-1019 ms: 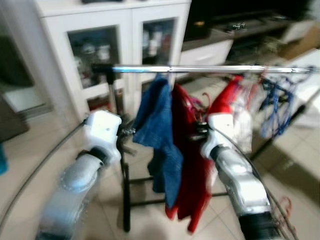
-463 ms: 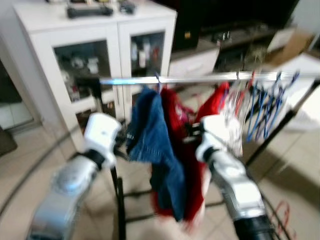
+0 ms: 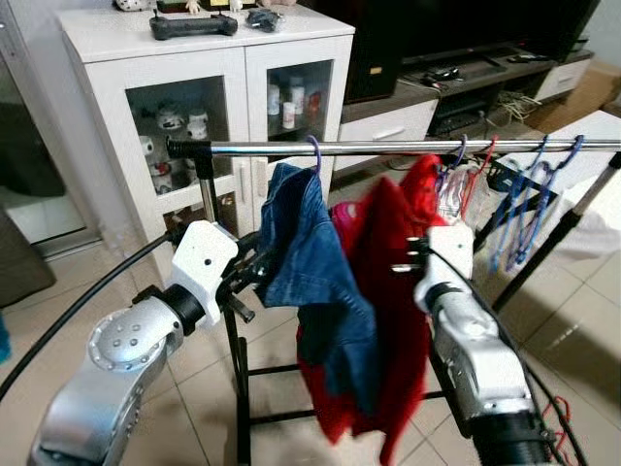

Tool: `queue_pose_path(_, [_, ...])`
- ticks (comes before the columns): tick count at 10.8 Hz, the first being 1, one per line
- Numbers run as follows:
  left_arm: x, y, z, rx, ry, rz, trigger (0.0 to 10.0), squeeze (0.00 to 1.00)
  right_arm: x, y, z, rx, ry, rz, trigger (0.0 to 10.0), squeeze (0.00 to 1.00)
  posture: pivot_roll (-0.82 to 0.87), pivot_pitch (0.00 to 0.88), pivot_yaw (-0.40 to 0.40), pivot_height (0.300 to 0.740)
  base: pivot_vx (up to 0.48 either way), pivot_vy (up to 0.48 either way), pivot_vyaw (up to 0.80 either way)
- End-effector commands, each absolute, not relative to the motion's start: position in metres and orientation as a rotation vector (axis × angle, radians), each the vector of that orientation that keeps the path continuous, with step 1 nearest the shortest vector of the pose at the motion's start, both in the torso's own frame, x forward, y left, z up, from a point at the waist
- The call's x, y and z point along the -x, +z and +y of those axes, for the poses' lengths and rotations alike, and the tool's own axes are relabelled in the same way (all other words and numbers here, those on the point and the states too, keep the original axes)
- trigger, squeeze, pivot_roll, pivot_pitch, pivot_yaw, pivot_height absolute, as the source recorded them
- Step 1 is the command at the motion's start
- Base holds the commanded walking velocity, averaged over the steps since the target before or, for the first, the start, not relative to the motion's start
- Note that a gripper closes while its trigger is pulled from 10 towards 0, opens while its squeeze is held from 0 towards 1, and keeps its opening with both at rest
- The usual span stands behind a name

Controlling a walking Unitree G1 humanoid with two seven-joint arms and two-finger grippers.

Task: Hang hanger

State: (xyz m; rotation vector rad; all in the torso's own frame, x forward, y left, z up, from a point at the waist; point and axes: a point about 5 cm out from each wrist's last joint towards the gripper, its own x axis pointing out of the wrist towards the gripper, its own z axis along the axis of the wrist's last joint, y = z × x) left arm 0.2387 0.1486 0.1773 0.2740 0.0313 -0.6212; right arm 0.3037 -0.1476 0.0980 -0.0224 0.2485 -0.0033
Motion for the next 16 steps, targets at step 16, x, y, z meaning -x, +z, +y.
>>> queue_pose_path(16, [-0.268,0.211,0.093,-0.129,-0.881,0.121,10.0,0.0,-0.403,0.151,-0.132,0.03,0.192,0.327,10.0,0.0,0.18,0.0,-0.074,0.74,0.0,0.0,0.0])
